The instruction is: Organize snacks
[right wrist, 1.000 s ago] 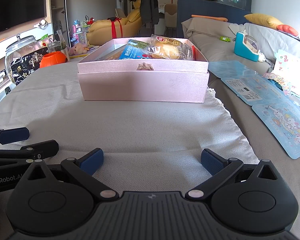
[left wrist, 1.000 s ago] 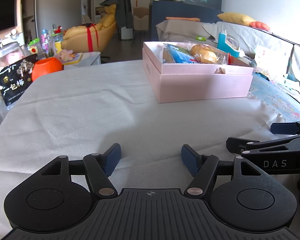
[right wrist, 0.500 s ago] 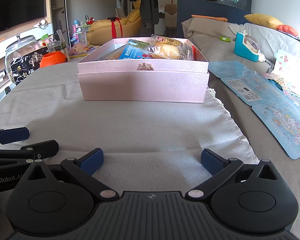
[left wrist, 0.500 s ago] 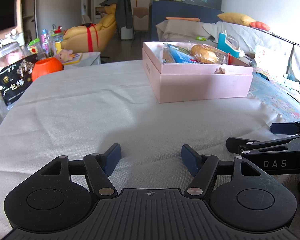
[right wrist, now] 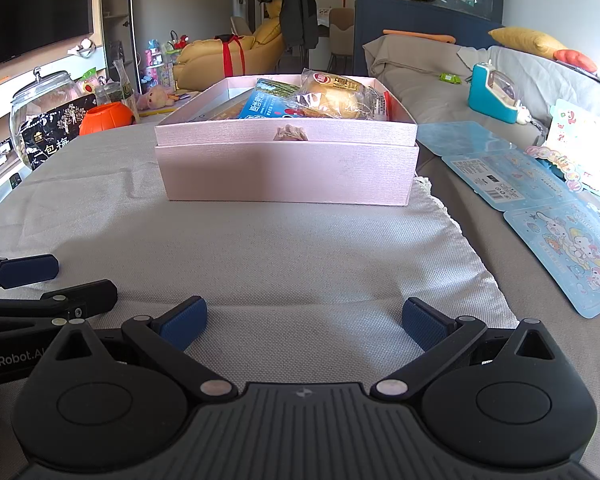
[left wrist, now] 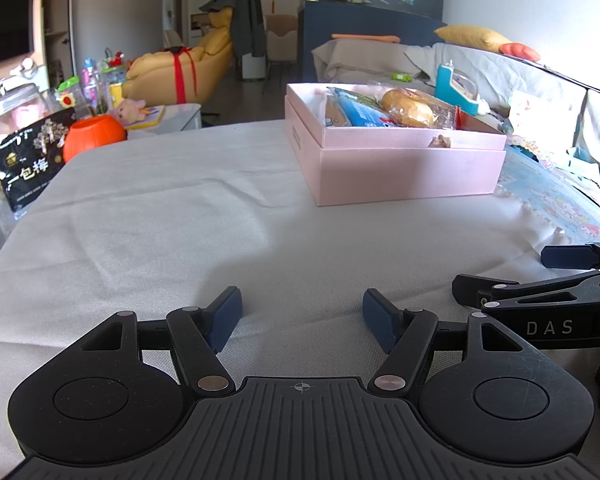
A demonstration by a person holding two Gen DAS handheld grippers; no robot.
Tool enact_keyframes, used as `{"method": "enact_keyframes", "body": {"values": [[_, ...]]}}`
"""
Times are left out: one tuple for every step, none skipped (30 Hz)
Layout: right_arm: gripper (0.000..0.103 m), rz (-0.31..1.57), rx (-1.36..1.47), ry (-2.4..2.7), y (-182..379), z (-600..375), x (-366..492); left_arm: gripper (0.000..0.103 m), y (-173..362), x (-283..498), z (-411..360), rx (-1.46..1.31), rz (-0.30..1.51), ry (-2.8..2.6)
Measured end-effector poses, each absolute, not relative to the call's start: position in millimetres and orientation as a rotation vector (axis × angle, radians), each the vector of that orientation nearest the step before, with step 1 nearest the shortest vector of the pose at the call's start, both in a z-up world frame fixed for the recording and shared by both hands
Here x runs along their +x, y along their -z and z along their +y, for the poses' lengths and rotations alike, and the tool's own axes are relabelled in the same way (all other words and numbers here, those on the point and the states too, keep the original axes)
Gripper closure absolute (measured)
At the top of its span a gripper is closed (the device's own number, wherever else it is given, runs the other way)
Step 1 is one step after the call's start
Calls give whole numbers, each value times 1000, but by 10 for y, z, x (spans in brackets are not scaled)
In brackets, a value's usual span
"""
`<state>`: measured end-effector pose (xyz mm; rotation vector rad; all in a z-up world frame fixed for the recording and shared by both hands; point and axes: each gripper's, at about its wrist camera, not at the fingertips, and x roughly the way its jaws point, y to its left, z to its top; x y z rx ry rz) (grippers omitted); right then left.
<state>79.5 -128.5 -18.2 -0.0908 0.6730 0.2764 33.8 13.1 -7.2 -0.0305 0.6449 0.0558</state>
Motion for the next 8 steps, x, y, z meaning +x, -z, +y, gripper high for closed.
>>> {"method": "enact_keyframes", "body": {"values": [[0,673,-90,-276,180,-1286,796,31,73,337,138,-32,645,-56],[0,673,-90,-276,181,-1285,794,31,70,335,141,-32,644,-55],[0,673,-91,-277,181,-1284,795,31,70,335,141,-33,644,-55],[0,673,-91,-276,182,-1284,795,31,70,335,142,-33,644,-55],[0,673,-91,-276,182,-1285,795,31,70,335,141,-32,644,-55],[0,673,-90,-277,181,-1286,795,31,70,335,143,-32,644,-55],[0,673,-91,-277,182,-1284,794,31,70,335,139,-31,644,-56],[0,673,-91,-276,181,-1285,795,31,71,333,144,-29,644,-56]]}}
